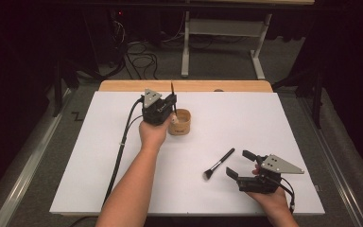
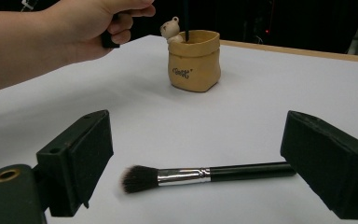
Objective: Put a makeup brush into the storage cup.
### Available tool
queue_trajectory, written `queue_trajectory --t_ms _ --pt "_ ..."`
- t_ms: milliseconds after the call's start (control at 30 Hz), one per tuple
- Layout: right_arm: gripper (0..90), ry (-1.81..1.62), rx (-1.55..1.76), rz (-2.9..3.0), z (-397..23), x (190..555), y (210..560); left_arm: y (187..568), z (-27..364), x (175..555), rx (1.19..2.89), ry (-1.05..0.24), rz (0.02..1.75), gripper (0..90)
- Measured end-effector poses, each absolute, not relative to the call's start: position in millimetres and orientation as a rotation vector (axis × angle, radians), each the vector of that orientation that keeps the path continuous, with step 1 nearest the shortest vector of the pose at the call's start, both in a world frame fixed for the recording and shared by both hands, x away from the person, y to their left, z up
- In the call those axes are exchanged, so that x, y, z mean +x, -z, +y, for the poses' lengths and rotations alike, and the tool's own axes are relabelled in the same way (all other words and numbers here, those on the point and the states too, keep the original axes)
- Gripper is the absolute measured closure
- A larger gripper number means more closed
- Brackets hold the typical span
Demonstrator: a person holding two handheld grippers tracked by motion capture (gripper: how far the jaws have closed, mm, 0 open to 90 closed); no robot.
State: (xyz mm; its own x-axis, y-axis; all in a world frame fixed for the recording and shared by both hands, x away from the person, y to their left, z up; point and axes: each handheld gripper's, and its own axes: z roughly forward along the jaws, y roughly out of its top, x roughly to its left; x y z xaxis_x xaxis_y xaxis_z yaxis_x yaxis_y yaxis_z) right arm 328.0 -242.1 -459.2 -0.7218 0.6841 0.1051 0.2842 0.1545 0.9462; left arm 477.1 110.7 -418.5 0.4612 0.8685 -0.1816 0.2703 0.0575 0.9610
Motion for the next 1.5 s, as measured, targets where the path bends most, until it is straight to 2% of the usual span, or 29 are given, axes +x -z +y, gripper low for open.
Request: queue_trajectory --t_ms 800,1333,1400,1500 --pt "10.8 -1.576 0.921 2.103 -238.2 328.3 461.6 447.1 119.9 469.7 1.504 -0.565 1.094 82.9" --pt "11.3 -1.566 0.914 2.114 -236.0 328.2 463.0 450.0 120.0 467.4 1.506 -0.56 1.111 82.4" --pt "11.3 -1.566 0.914 2.115 -235.6 328.1 463.1 450.4 121.1 466.6 1.501 -0.562 1.116 81.9" --pt "11.3 -1.566 0.911 2.116 -235.1 328.0 463.2 449.8 122.6 465.5 1.499 -0.57 1.12 76.4"
